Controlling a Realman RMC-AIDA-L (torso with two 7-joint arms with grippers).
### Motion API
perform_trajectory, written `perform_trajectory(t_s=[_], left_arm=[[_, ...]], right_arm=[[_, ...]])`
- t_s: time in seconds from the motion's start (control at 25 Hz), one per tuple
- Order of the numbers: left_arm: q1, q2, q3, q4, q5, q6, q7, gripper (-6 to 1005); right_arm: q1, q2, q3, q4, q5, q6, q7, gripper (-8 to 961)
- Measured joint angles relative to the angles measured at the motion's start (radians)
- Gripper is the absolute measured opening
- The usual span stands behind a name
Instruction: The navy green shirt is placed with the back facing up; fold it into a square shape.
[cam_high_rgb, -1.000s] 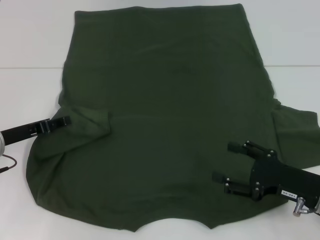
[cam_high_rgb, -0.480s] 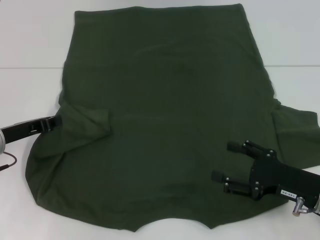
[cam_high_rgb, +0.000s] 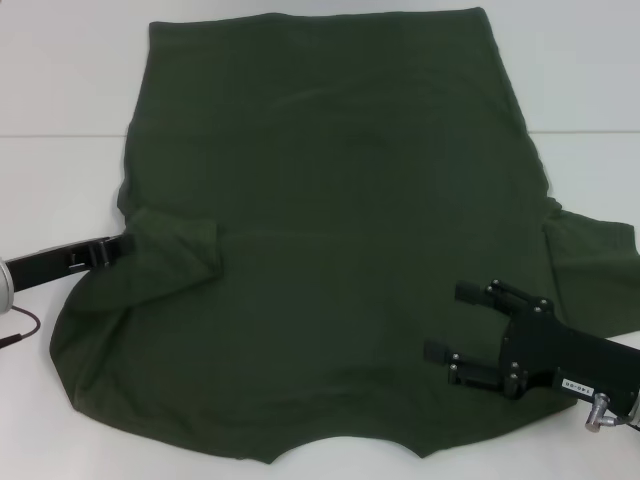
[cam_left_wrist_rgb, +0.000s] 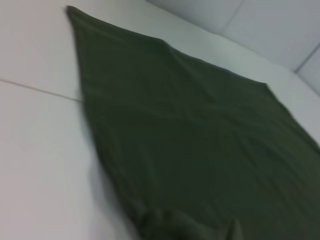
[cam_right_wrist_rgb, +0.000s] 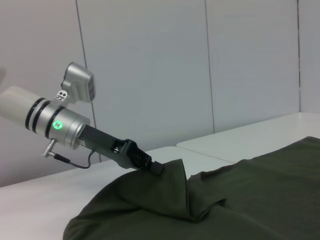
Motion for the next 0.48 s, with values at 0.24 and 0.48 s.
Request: perform_trajectory(t_s=[0.24, 0.48], left_arm=[[0.028, 0.005, -0.009, 0.017, -0.020, 0.138, -0.002, 4], [0.050, 0.005, -0.011, 0.023, -0.015, 0.227, -0.001, 4]], right_arm=[[-0.001, 0.000, 0.000, 0.000, 0.000, 0.000, -0.001, 865], [0.003, 0.000, 0.000, 0.000, 0.000, 0.000, -0.001, 863]])
